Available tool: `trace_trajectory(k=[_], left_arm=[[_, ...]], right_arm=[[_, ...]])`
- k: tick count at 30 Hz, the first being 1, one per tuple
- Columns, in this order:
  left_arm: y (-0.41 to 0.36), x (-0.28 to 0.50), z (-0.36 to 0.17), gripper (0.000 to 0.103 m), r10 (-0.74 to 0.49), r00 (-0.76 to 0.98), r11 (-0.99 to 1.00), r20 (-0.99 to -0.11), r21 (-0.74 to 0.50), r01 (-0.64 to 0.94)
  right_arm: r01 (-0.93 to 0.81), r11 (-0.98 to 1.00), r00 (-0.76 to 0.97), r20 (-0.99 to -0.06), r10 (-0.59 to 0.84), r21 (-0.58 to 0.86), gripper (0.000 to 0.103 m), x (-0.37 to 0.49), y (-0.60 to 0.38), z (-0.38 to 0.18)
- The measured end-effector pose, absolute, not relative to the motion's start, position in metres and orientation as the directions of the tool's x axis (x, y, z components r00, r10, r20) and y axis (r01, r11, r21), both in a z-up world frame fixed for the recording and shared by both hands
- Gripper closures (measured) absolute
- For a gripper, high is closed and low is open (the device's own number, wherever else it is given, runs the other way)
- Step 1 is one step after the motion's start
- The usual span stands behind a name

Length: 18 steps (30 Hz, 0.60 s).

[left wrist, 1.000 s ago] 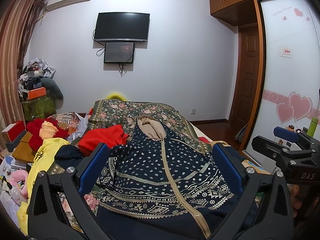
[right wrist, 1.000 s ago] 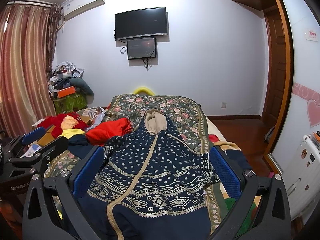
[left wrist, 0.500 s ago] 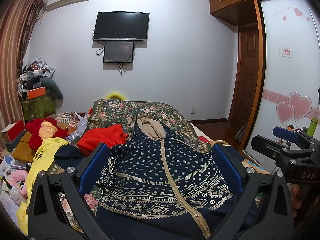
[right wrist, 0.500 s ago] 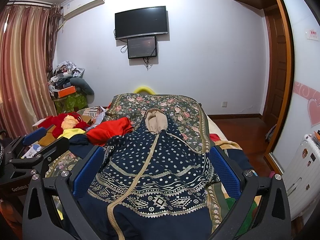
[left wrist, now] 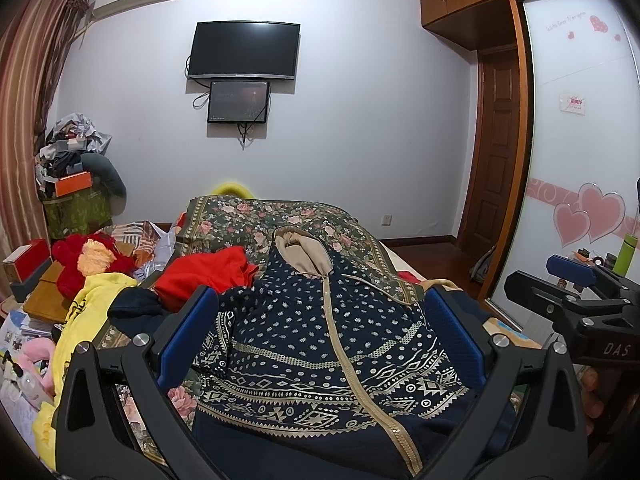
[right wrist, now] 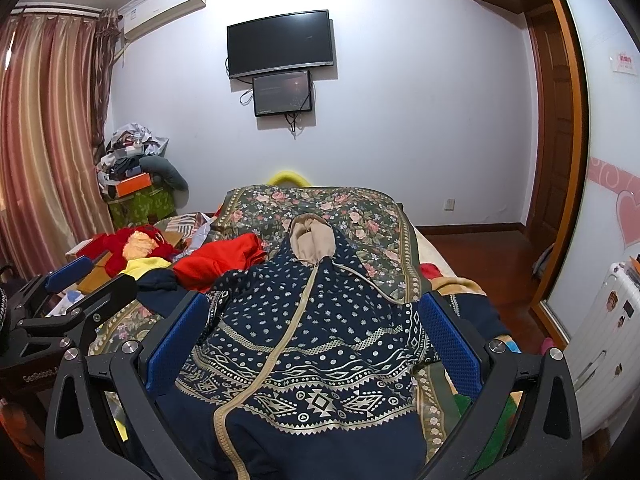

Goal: Fold large clothes

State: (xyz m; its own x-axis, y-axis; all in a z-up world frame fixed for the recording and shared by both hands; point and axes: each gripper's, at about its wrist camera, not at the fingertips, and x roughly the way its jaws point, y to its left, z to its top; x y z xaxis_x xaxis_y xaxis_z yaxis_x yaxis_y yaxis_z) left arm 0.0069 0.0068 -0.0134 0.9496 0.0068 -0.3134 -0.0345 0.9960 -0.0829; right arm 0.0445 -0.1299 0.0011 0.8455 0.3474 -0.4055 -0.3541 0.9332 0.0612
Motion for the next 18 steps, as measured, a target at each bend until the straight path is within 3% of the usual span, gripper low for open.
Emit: trace_trajectory(k=[18], left_arm=[[0.047, 0.039, -0.013, 0.000, 0.087, 0.945, 0.992, -0.317, -0.057, -0.110]], right_arm=[[-0.334, 0.942, 0.839, -0.445, 0.314, 0.034, 0.000, 0.088, -0.121, 0.000]])
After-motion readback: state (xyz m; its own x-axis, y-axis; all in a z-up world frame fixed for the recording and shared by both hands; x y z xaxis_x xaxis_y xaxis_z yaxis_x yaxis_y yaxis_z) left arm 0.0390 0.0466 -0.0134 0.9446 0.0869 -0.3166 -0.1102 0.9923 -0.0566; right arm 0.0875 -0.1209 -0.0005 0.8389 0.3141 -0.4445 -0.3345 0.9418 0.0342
